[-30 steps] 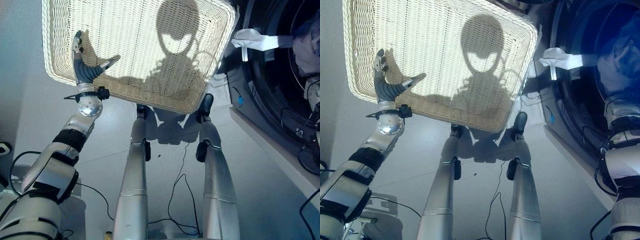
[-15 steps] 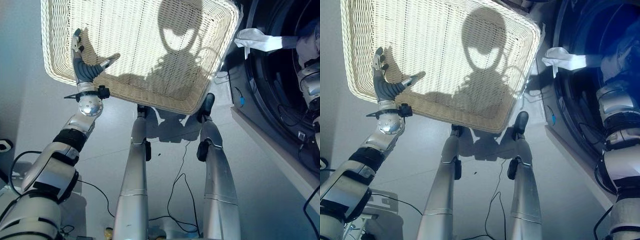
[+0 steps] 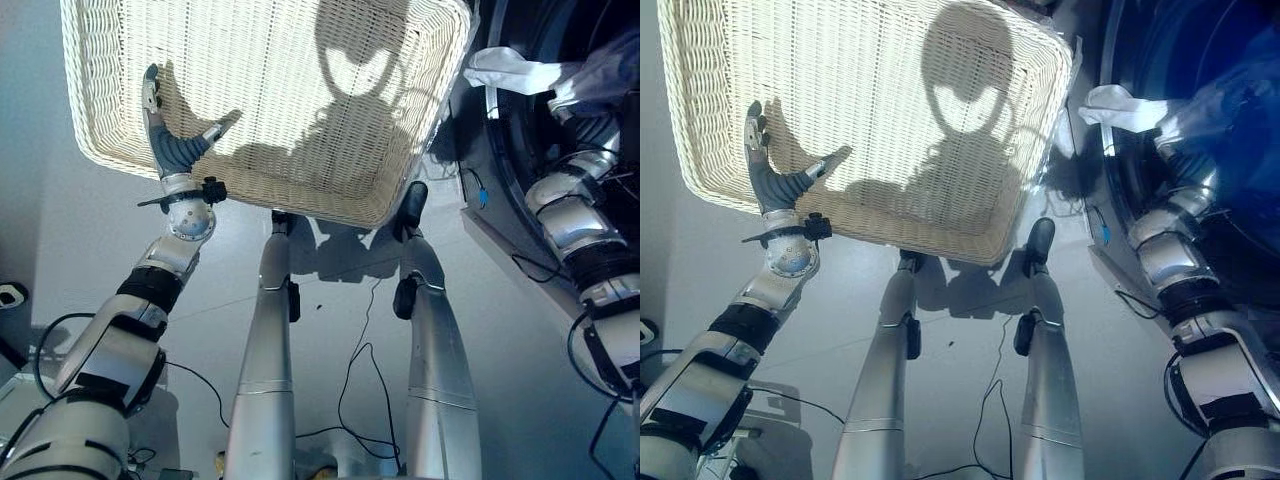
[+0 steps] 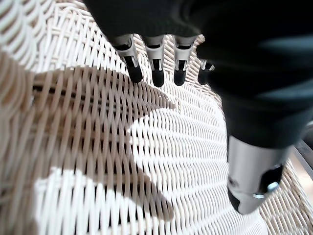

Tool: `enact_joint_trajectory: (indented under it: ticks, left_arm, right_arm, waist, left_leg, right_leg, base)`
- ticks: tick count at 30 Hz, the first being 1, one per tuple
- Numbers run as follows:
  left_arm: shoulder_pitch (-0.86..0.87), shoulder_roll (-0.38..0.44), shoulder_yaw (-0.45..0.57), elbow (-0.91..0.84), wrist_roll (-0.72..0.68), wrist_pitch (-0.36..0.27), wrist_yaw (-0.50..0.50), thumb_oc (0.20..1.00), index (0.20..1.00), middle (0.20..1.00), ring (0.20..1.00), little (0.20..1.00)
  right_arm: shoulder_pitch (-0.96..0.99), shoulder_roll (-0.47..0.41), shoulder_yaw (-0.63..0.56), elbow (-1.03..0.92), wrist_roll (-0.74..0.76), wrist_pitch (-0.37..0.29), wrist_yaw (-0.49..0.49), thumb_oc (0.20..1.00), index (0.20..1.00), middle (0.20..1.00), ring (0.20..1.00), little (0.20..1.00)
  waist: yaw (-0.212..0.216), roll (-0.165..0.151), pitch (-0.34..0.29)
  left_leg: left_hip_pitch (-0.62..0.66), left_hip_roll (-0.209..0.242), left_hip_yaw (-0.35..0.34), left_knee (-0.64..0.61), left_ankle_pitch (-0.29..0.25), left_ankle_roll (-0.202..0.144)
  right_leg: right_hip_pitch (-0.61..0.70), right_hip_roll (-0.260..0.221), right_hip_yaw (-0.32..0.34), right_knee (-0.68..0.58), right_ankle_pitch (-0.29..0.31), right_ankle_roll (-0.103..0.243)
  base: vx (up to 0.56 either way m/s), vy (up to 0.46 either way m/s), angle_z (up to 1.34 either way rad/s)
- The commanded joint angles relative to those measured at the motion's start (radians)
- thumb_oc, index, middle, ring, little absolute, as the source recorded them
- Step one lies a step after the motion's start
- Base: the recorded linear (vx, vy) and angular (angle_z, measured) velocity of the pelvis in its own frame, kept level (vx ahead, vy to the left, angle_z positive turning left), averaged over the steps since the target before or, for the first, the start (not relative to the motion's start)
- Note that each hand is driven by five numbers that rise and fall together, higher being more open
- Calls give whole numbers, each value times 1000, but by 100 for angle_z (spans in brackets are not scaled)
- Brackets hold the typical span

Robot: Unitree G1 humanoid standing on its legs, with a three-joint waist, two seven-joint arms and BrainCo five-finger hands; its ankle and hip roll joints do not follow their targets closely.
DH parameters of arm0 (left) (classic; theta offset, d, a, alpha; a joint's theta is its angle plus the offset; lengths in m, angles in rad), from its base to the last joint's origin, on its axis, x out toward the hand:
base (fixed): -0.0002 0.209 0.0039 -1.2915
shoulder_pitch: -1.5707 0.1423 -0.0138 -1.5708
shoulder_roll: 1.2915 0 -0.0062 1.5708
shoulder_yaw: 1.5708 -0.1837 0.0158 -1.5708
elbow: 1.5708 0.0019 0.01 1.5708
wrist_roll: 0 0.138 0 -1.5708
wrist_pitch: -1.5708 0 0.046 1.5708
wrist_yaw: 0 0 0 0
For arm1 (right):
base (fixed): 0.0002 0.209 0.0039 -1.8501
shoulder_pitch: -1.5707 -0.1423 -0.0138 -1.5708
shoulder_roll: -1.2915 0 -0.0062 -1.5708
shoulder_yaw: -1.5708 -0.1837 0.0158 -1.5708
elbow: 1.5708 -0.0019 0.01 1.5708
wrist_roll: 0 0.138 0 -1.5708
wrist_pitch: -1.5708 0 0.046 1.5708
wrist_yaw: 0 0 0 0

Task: Put the clothes into the washing machine.

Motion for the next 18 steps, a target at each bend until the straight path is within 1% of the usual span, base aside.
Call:
enact_joint_trajectory:
  ticks: [1, 7, 8, 14, 15, 16, 17, 18]
  left_arm:
    - [41, -73, 41, -38, 63, -24, 8, 1000, 1000, 1000, 1000, 1000]
    - [42, -73, 42, -39, 64, -24, 8, 1000, 1000, 1000, 1000, 1000]
    - [49, -80, 52, -38, 72, -29, 6, 1000, 1000, 1000, 1000, 1000]
    - [46, -82, 52, -40, 74, -25, 8, 1000, 1000, 1000, 1000, 1000]
    - [30, -78, 44, -33, 60, -18, 1, 1000, 1000, 1000, 1000, 1000]
    - [25, -75, 42, -30, 55, -15, -3, 1000, 1000, 1000, 1000, 1000]
    - [22, -73, 41, -27, 52, -16, -6, 1000, 1000, 1000, 1000, 1000]
    - [21, -70, 40, -18, 48, -22, -11, 1000, 1000, 1000, 1000, 1000]
  right_arm:
    - [42, -34, 10, -76, -98, -32, -41, 1000, 1000, 1000, 1000, 1000]
    - [45, -33, 9, -78, -100, -32, -41, 1000, 1000, 1000, 1000, 1000]
    - [97, -12, 0, -82, -138, -60, -87, 1000, 1000, 1000, 1000, 1000]
    - [107, -15, -10, -74, -111, -53, -114, 1000, 1000, 1000, 1000, 1000]
    - [83, -23, -12, -42, 1, -74, -134, 1000, 1000, 1000, 1000, 1000]
    - [71, -19, -24, -16, 93, -110, -139, 1000, 1000, 1000, 1000, 1000]
    - [65, -15, -38, 4, 151, -130, -137, 1000, 1000, 1000, 1000, 1000]
    - [55, -5, -70, 50, 234, -183, -129, 1000, 1000, 1000, 1000, 1000]
  waist:
    - [-23, 62, -12]
    - [-23, 62, -12]
    - [-31, 61, -12]
    - [-32, 61, -12]
    - [-31, 62, -12]
    - [-30, 62, -12]
    - [-30, 62, -12]
    - [-28, 62, -12]
  left_leg:
    - [-4, -63, 22, 75, -77, 70]
    - [-4, -63, 22, 75, -77, 70]
    - [-2, -59, 33, 81, -76, 69]
    - [-1, -59, 35, 77, -72, 67]
    - [-1, -59, 33, 77, -72, 66]
    - [-2, -59, 32, 78, -73, 64]
    - [-2, -59, 32, 78, -74, 63]
    - [-1, -58, 30, 77, -76, 61]
  right_leg:
    - [37, 87, -82, -5, 25, 36]
    - [38, 87, -82, -5, 25, 37]
    - [39, 88, -77, -3, 29, 40]
    - [39, 90, -75, -8, 32, 42]
    - [39, 91, -73, -11, 35, 42]
    - [39, 92, -73, -12, 35, 42]
    - [39, 92, -73, -12, 36, 43]
    - [40, 91, -74, -15, 37, 43]
  base:
    - [0, 0, 0]
    - [0, 0, 0]
    - [0, 0, 0]
    - [0, 0, 0]
    - [0, 0, 0]
    - [0, 0, 0]
    - [0, 0, 0]
    - [0, 0, 0]
